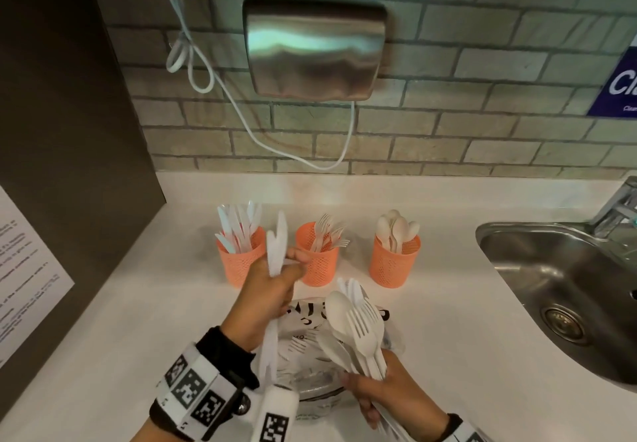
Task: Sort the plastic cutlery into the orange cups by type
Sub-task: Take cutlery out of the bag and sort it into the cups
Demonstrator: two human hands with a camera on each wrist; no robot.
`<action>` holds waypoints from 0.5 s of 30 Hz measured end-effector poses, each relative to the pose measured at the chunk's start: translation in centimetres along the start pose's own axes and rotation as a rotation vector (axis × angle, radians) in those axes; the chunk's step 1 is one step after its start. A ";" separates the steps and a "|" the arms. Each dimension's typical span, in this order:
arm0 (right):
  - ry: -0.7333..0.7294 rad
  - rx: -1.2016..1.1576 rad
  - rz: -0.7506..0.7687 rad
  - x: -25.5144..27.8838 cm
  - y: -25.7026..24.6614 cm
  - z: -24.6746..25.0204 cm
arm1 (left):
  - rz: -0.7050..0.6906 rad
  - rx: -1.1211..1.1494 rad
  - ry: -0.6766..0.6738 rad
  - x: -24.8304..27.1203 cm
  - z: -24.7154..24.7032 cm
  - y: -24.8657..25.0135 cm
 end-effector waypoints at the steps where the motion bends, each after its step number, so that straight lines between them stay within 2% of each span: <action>1: 0.003 -0.003 0.013 0.0 -0.2 0.0 | -0.001 -0.039 -0.027 0.3 -0.5 -0.2; 10: -0.045 0.056 0.075 0.6 -1.0 -0.6 | -0.075 -0.170 -0.266 1.2 -4.2 0.4; 12: -0.033 0.085 0.090 0.7 -1.1 -0.5 | -0.069 -0.237 -0.284 1.1 -4.2 0.1; 15: 0.007 0.109 0.093 0.5 -0.9 -0.2 | -0.101 -0.297 -0.236 1.2 -3.9 0.0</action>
Point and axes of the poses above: each hand's wrist, its own x-axis away from the middle knuckle, its own z-axis out of the back of the hand, y = z × x, the point moved 9 cm from there along -x, towards the middle knuckle, and after that the axes turned 6 degrees about y, right-handed, at the moved point
